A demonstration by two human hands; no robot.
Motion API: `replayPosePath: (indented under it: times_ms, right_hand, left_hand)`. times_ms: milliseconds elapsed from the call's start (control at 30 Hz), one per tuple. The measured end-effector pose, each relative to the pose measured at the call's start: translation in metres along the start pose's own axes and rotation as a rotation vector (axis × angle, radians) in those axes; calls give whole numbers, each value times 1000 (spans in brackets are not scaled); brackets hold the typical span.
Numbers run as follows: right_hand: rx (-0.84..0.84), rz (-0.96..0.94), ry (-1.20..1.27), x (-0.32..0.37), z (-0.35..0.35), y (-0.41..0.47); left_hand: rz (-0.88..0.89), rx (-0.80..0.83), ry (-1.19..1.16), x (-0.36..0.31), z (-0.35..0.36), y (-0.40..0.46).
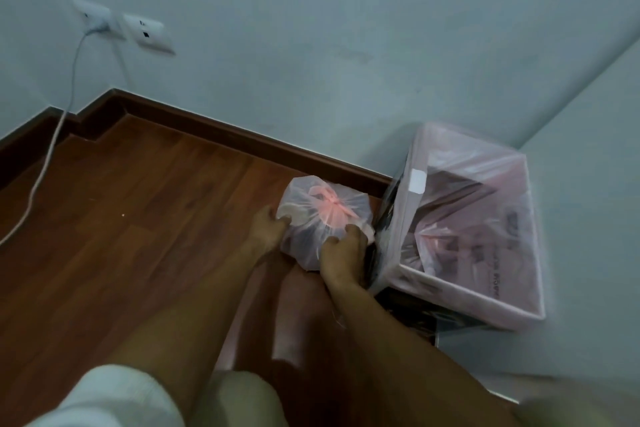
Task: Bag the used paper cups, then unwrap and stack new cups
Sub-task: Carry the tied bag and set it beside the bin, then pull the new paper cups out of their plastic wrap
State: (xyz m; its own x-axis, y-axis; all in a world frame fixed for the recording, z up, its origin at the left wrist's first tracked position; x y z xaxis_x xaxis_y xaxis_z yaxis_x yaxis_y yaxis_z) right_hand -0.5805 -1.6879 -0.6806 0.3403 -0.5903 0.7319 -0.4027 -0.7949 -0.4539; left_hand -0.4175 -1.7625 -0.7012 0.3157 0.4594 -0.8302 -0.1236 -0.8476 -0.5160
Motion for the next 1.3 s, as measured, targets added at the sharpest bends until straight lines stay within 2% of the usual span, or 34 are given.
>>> replayPosePath:
  times_ms: [200, 467, 567, 767, 967, 1133, 1300]
  right_hand:
    - [244, -85, 5, 107, -65, -77]
    - [325, -158, -52, 261, -225, -204]
    - [317, -173, -61, 306, -286, -248]
    - [184, -161, 45, 381, -409, -323]
    - [16, -244, 198, 396, -517, -372]
    - [-80, -286, 218, 367, -598, -390]
    - [-146, -286, 240, 316, -694, -385]
  left_hand:
    - [-40, -94, 48, -106, -52, -95]
    - [-46, -41, 131, -302, -87, -260]
    - [-18, -10, 226, -374, -92, -312]
    - [56, 70, 339, -517, -76, -408]
    - [210, 165, 422, -606, -11, -448]
    - [289, 266, 442, -636, 73, -485]
    - [409, 291, 453, -677, 171, -527]
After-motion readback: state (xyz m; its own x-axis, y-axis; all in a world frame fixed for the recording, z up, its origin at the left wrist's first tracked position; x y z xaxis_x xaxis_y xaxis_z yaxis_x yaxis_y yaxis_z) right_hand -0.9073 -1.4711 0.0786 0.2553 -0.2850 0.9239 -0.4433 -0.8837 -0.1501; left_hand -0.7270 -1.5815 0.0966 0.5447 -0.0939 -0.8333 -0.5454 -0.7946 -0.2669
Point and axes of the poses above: each hand's wrist, its own y-axis towards the middle knuckle, its own z-axis out of the palm, x = y × z, the point moved 4 cm from there along y, towards the middle knuckle, and after that the axes turned 11 degrees about x, right-handed, at the moved point
